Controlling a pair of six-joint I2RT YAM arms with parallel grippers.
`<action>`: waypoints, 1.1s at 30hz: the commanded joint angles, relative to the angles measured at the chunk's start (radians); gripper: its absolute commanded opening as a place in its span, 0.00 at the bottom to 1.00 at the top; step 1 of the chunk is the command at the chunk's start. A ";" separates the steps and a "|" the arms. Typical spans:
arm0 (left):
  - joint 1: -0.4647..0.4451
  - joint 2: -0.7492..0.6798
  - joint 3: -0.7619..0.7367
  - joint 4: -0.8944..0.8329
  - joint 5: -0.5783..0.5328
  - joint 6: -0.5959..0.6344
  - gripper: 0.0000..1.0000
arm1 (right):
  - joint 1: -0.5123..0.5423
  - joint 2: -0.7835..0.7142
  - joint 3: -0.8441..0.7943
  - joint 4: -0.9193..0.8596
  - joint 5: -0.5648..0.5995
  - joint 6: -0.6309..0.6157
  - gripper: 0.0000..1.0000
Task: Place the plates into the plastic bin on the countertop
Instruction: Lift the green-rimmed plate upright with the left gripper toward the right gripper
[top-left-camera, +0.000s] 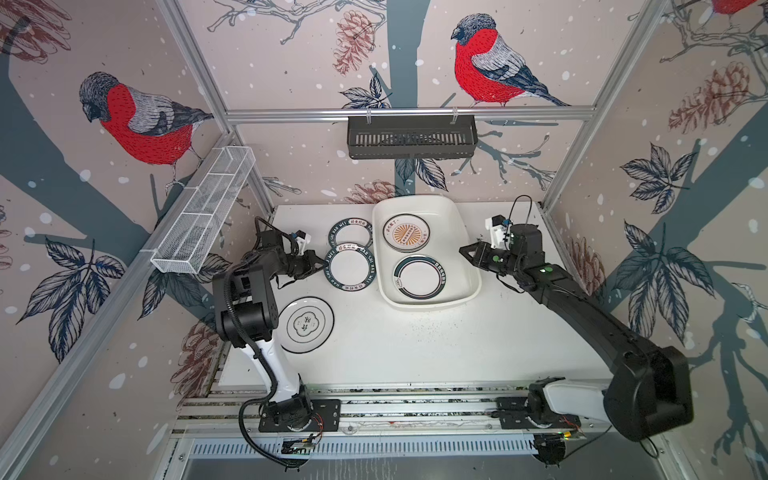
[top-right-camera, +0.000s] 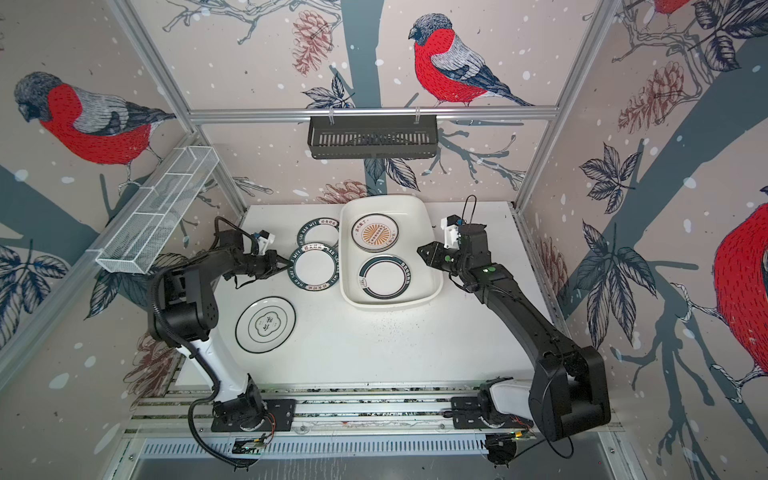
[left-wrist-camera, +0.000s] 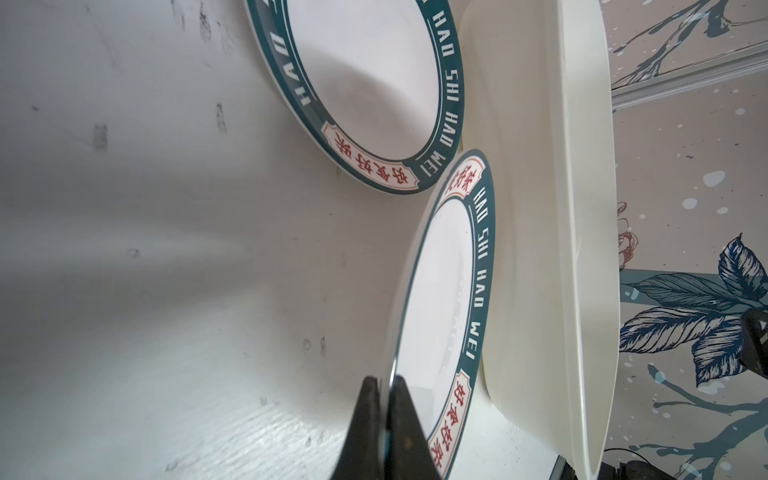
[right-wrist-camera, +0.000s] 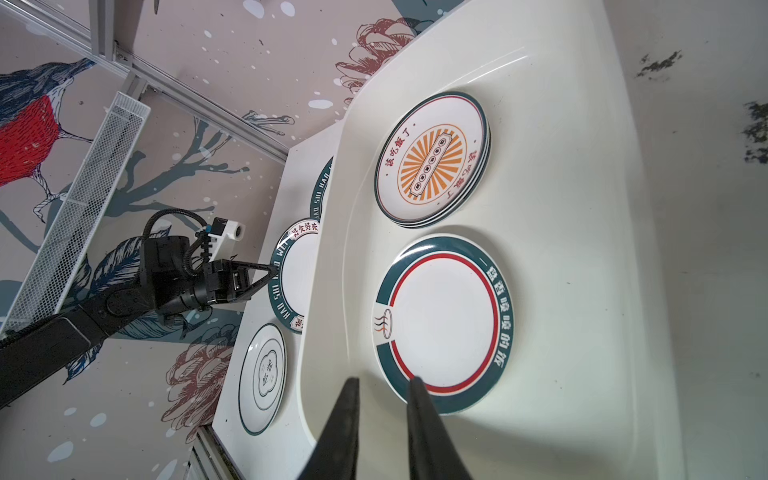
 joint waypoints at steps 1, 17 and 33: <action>0.012 -0.022 0.010 -0.024 0.035 0.013 0.00 | 0.000 0.000 0.004 0.030 -0.011 0.003 0.23; 0.029 -0.119 0.082 -0.044 0.049 -0.036 0.00 | 0.001 0.025 0.019 0.066 -0.045 0.018 0.37; 0.017 -0.142 0.174 -0.009 0.121 -0.126 0.00 | 0.024 0.071 0.042 0.122 -0.101 0.034 0.37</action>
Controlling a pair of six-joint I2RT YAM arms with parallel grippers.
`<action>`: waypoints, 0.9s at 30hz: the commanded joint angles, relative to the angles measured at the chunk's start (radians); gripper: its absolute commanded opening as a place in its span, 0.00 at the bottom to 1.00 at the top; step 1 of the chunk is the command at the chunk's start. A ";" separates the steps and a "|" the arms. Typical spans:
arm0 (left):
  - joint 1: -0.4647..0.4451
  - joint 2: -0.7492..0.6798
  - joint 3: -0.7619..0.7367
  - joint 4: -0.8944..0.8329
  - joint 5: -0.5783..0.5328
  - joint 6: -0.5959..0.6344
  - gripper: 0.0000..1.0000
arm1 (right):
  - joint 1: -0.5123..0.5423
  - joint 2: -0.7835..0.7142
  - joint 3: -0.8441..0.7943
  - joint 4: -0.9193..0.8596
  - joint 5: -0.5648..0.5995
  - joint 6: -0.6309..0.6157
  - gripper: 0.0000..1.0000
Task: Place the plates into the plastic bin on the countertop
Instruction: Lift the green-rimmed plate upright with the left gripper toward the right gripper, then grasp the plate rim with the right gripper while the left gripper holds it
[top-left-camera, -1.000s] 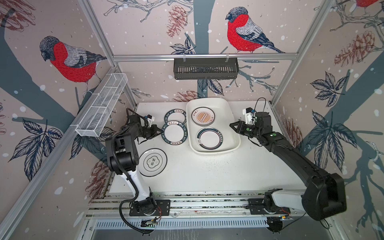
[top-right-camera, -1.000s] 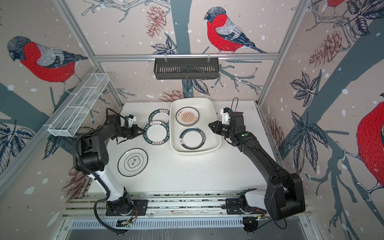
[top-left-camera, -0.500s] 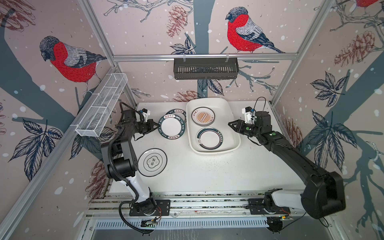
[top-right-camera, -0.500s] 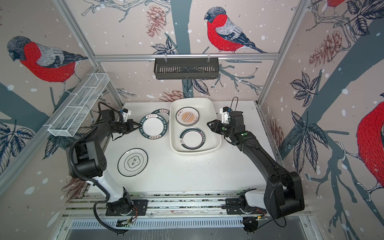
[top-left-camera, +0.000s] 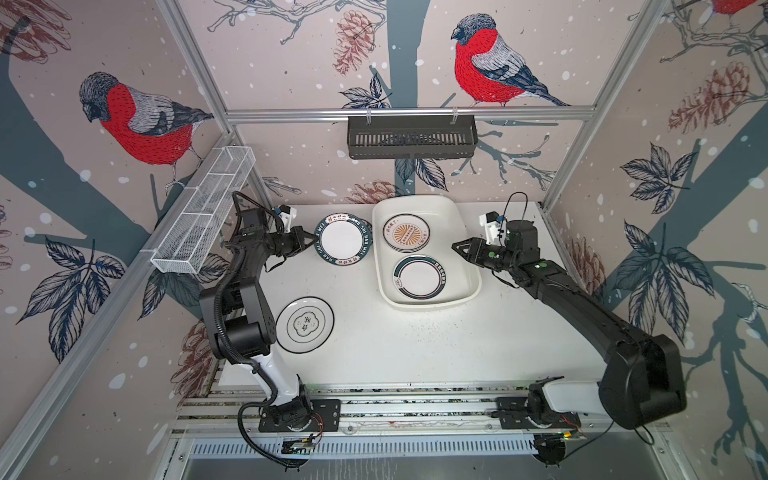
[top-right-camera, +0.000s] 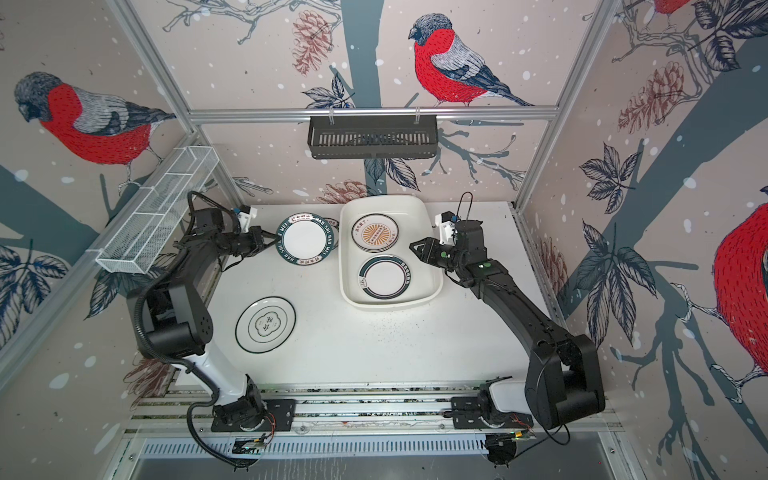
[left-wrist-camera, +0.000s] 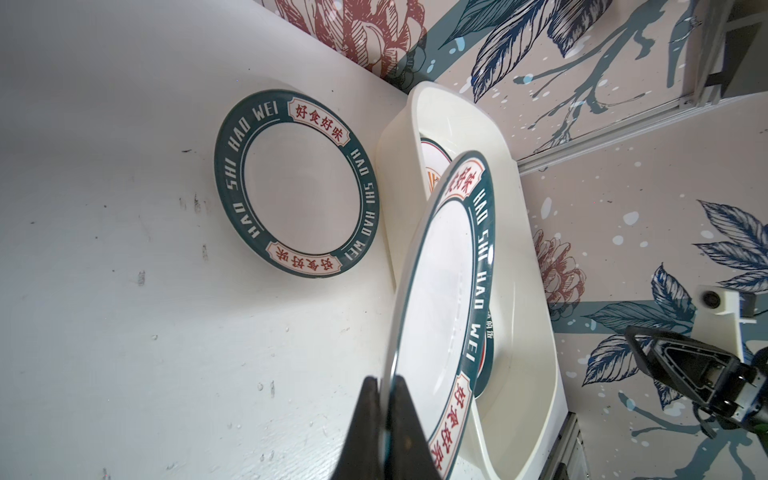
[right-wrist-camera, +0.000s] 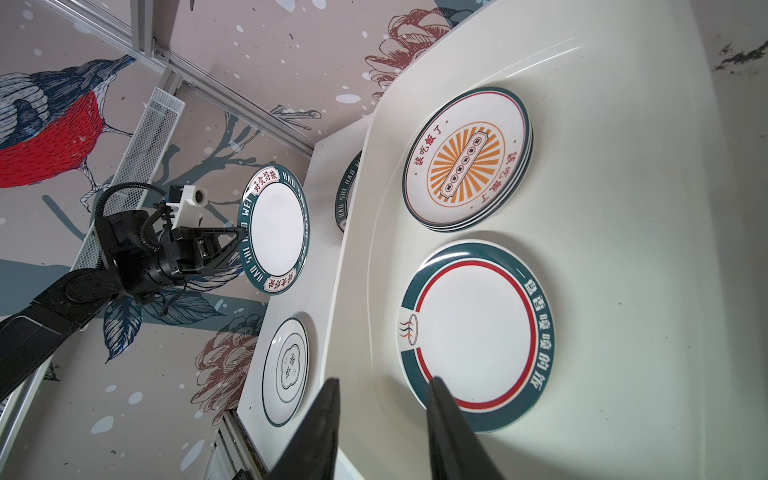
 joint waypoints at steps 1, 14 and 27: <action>-0.012 -0.019 0.014 0.032 0.065 -0.020 0.00 | 0.009 0.013 0.011 0.066 -0.035 0.017 0.37; -0.152 -0.096 0.024 0.046 0.086 -0.062 0.00 | 0.167 0.123 0.011 0.267 -0.115 0.105 0.38; -0.263 -0.148 0.025 0.097 0.070 -0.110 0.00 | 0.227 0.181 0.009 0.397 -0.118 0.181 0.37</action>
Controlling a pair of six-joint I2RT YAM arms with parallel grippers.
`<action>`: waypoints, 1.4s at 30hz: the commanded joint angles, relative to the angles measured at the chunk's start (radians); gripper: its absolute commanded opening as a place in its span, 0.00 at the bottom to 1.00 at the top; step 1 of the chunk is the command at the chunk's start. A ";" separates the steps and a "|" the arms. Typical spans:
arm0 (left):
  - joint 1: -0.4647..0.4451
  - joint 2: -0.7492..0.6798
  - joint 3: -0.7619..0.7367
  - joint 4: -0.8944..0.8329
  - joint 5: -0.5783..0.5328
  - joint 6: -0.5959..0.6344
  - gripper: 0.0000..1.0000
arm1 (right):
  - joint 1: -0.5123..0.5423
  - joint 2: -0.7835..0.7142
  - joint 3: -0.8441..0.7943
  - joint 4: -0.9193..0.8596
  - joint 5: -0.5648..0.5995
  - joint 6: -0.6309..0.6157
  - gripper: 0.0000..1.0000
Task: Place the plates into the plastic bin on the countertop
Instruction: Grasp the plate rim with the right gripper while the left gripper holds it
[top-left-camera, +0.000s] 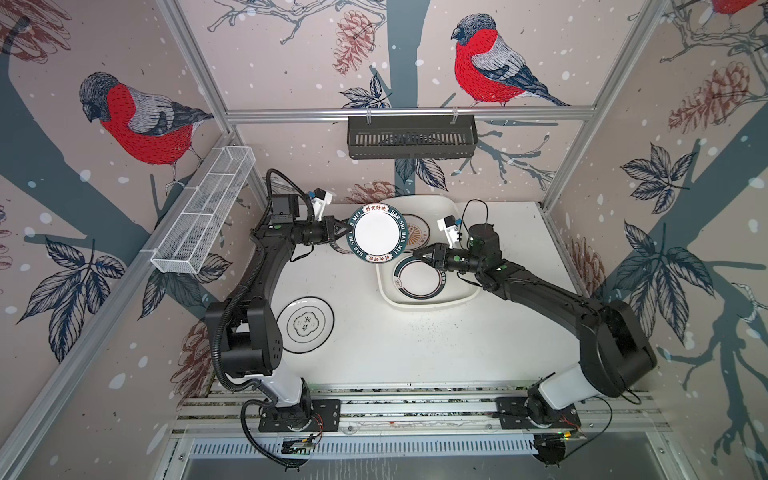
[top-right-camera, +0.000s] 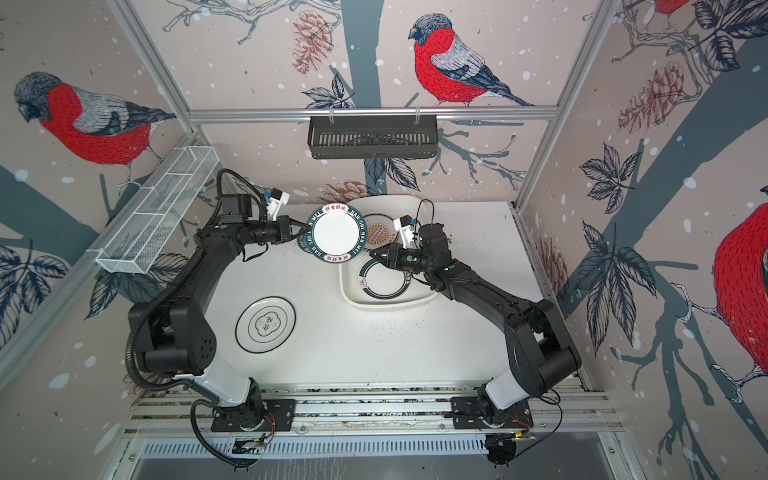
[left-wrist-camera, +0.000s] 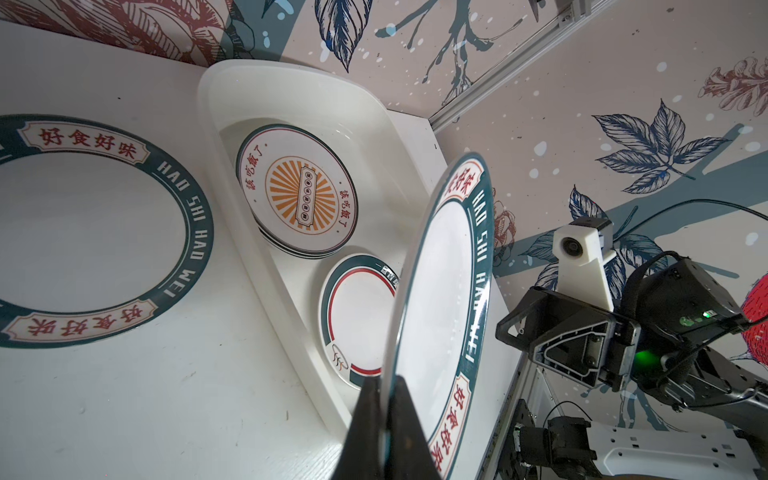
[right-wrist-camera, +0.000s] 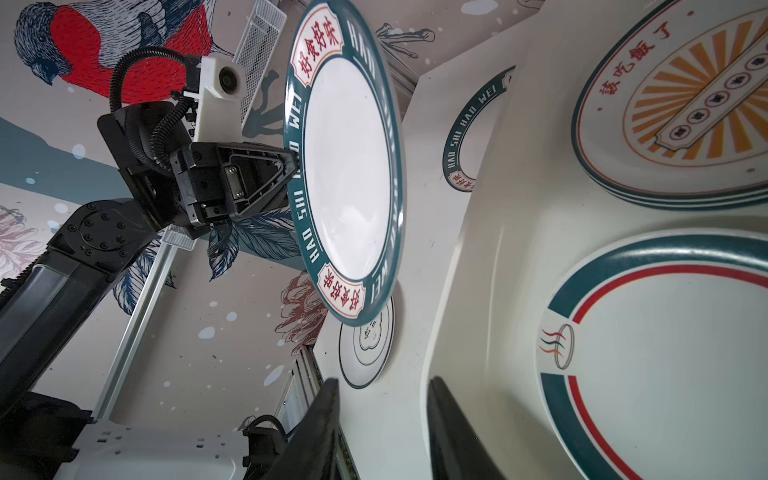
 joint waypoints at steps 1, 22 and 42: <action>-0.012 -0.014 -0.004 0.072 0.036 -0.032 0.00 | 0.005 -0.004 0.000 0.076 -0.007 0.028 0.37; -0.101 -0.087 -0.038 0.089 0.063 -0.007 0.00 | 0.009 -0.012 -0.006 0.114 0.017 0.043 0.21; -0.127 -0.119 -0.080 0.126 0.060 -0.021 0.25 | -0.007 -0.008 -0.022 0.160 -0.007 0.074 0.02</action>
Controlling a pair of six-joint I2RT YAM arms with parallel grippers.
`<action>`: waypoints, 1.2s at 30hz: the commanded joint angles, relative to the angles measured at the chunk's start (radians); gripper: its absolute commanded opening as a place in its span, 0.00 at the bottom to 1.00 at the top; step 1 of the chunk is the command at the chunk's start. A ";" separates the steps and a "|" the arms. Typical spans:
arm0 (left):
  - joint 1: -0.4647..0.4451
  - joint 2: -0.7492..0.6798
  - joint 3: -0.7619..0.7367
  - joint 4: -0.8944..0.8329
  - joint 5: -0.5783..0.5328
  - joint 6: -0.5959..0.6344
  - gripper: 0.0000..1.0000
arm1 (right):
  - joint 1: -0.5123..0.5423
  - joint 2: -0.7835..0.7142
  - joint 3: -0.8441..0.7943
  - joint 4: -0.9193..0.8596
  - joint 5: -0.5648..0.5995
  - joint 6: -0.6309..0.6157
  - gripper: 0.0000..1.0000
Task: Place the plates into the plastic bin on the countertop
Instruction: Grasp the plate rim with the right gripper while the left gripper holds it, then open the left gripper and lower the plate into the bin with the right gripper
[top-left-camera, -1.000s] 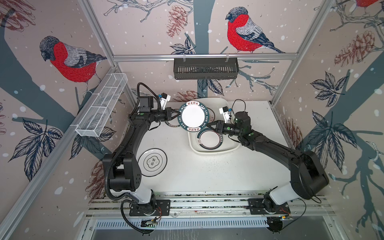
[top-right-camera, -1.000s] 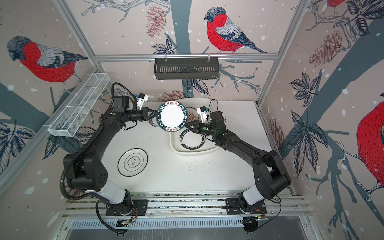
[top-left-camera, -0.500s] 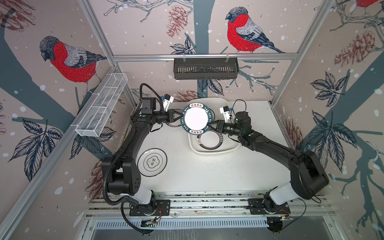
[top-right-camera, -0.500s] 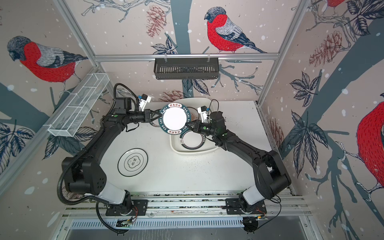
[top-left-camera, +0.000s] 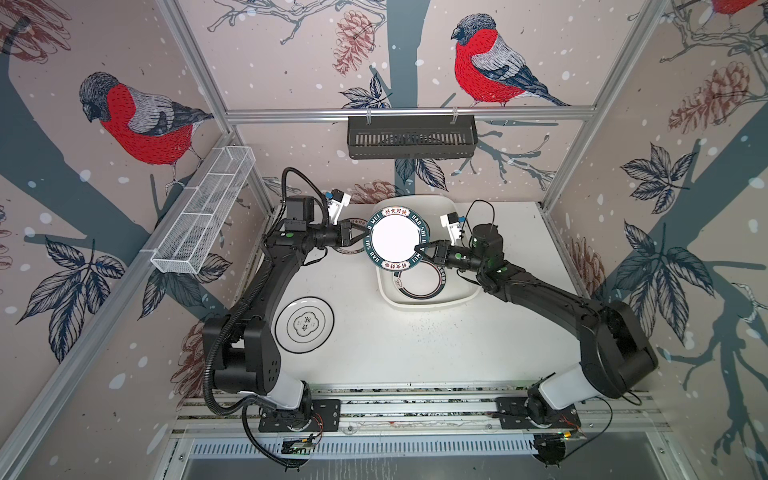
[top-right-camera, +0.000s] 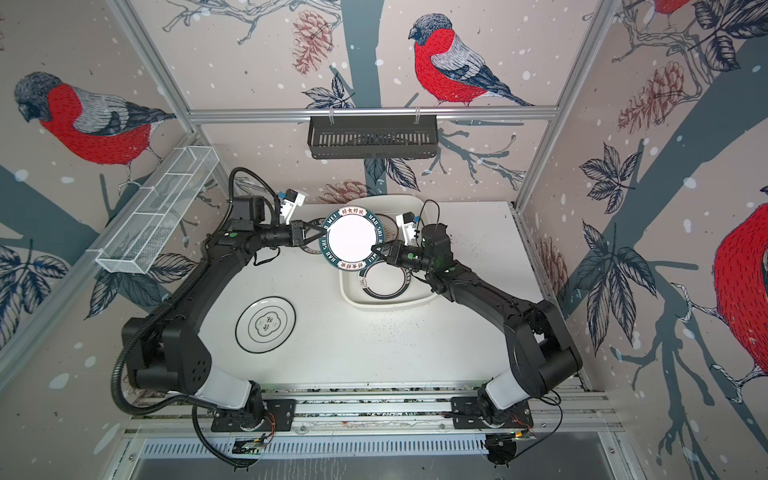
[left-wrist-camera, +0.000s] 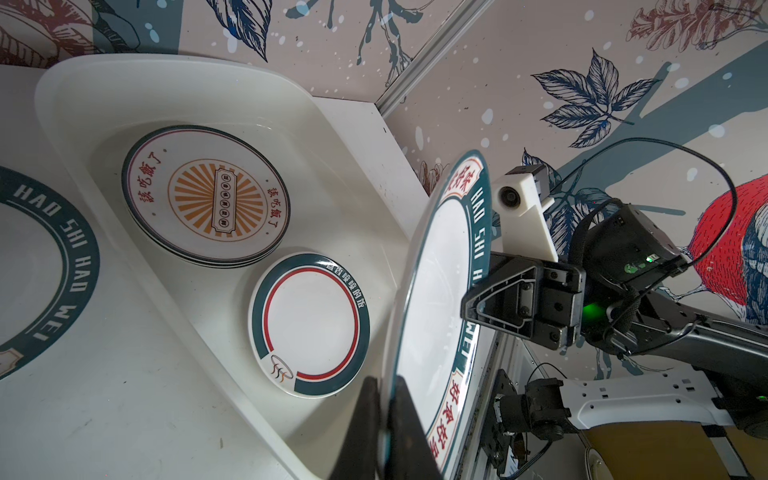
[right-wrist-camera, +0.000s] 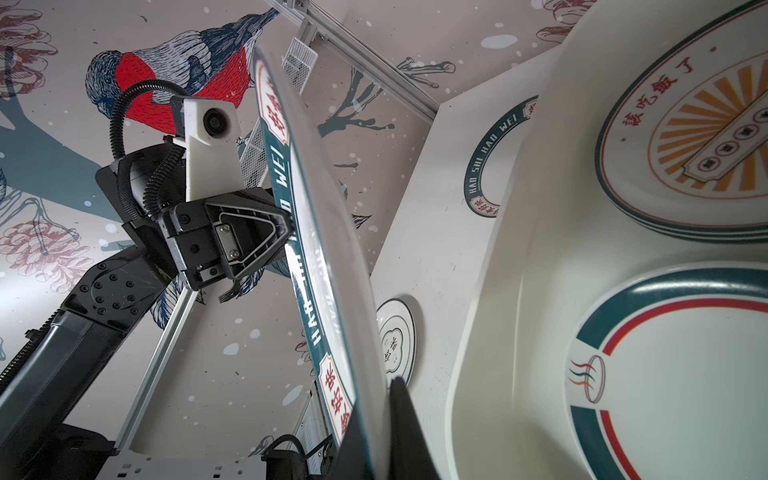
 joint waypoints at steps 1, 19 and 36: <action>-0.006 -0.011 0.000 0.038 0.030 0.002 0.31 | -0.007 -0.002 0.004 0.031 -0.011 -0.005 0.02; -0.004 0.024 0.203 -0.150 -0.140 0.179 0.70 | -0.167 0.014 0.034 -0.246 -0.015 -0.189 0.02; -0.006 -0.032 0.166 -0.112 -0.154 0.214 0.87 | -0.241 0.096 0.066 -0.437 -0.014 -0.325 0.01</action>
